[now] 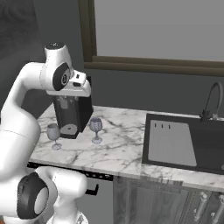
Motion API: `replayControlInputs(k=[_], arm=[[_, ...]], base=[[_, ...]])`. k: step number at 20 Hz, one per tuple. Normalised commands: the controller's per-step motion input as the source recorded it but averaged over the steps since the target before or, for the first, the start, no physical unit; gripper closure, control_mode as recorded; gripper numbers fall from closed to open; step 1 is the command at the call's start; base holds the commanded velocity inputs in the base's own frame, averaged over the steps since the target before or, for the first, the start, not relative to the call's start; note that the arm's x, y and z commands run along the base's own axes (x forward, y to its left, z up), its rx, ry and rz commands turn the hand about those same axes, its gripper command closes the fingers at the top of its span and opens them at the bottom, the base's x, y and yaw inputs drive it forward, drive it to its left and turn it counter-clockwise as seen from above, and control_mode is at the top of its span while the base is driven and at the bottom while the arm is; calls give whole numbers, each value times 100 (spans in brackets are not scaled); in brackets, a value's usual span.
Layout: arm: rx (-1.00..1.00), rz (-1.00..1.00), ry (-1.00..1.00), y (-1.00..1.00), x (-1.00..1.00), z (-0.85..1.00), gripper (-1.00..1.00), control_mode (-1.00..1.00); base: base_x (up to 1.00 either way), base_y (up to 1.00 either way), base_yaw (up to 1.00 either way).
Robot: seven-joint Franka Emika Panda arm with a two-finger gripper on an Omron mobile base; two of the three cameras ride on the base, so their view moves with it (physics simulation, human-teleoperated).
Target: Retrieve the wine glasses from the counter and place one next to each plate.
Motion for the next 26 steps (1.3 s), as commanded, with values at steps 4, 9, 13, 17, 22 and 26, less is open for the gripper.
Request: replayControlInputs(k=[4, 9, 13, 17, 22, 26], arm=[[-2, 0, -7, 5, -30, 0, -100, -100], [0, -10, -22, -2, -92, 0, -100, -100], [4, -65, -25, 0, -61, 3, -100, -100], [12, -76, -14, 0, -45, 7, -100, -100], [47, -43, -2, -27, -61, 31, -100, -100], [73, -19, 0, -37, -49, 16, -100, -100]], base=[[0, 0, 0], [0, 0, 0], [0, 0, 0], [0, 0, 0], [0, 0, 0], [0, 0, 0]])
